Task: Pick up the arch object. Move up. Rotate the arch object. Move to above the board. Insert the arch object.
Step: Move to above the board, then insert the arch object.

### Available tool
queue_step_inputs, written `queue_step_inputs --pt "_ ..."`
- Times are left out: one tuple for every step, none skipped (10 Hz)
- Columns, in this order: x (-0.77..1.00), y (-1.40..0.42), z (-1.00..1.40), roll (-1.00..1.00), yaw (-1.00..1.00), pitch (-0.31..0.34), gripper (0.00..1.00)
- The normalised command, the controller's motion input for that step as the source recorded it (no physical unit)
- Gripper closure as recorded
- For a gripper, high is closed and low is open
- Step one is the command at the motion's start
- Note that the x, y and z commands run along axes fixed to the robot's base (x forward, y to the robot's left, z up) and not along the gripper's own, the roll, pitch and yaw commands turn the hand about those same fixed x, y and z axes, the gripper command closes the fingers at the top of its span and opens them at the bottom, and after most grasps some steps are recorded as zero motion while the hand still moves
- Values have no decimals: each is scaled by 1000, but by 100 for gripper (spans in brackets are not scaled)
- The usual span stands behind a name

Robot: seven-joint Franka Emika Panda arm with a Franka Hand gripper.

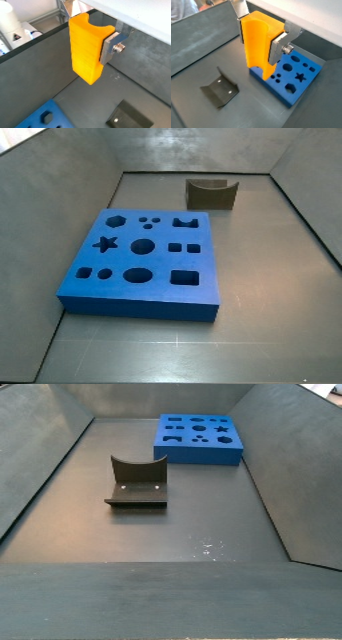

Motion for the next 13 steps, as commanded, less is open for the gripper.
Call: queue_step_inputs --pt "255 -1000 -29 34 3 282 100" --pt "257 -1000 -32 18 4 208 100" --pt "260 -1000 -29 7 7 171 100" --pt "268 -1000 -20 -8 9 134 100" --pt "277 -1000 -17 14 12 122 100" --pt "299 -1000 -15 9 12 124 100" --pt "330 -1000 -7 -1 9 129 100" --pt "322 -964 4 12 10 129 100" --pt "274 -766 10 15 5 133 100" --pt "181 -394 19 28 10 134 100" --pt "109 -205 19 34 12 102 100" --pt "223 266 -840 197 0 56 100" --pt "349 337 -1000 129 0 0 100"
